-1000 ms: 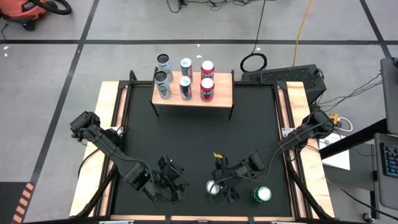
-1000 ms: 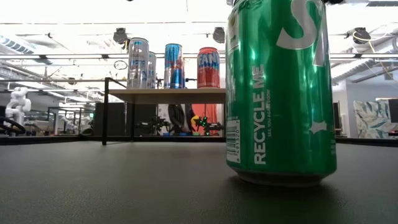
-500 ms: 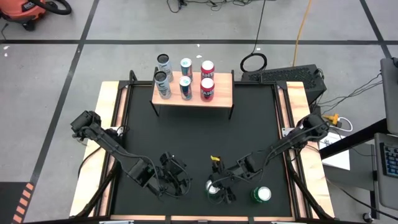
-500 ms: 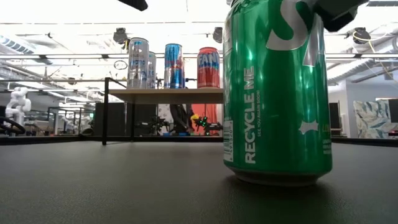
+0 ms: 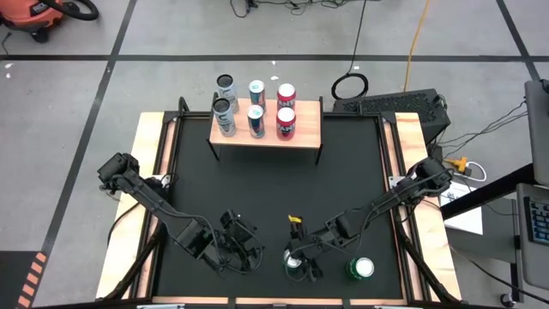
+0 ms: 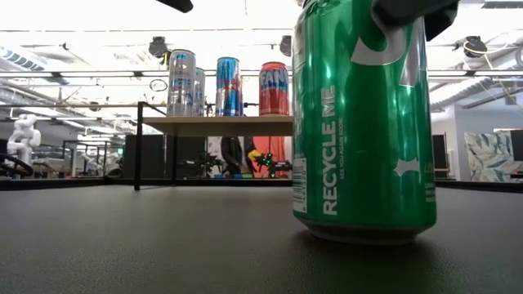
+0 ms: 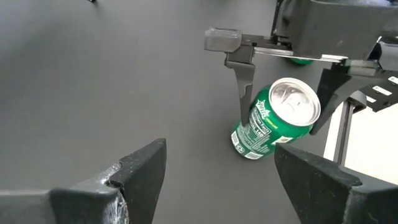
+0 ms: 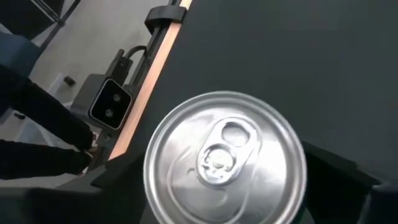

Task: Place canned beverage on shelf
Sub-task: Put the left green soda can on the shelf

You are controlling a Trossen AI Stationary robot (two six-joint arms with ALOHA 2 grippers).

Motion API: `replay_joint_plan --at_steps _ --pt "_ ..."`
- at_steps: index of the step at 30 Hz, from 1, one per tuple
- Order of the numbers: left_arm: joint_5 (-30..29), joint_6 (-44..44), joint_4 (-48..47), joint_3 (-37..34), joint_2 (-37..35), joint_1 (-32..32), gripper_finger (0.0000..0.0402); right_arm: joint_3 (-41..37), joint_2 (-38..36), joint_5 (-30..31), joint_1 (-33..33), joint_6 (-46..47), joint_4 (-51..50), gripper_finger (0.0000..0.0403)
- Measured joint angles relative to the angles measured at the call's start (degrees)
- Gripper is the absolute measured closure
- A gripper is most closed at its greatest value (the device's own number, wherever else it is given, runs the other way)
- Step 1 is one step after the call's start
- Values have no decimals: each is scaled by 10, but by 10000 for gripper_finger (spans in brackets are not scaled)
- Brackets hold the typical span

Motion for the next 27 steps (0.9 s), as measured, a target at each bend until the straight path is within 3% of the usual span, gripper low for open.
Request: replay_joint_plan --at_steps 7,21,27 --pt "0 0 0 0 0 0 103 0 0 2 0 -1 2 118" --pt "0 11 0 2 0 0 103 8 -3 1 -2 86 -3 116" --pt "3 65 -5 27 0 1 103 25 -4 42 -7 136 -7 116"
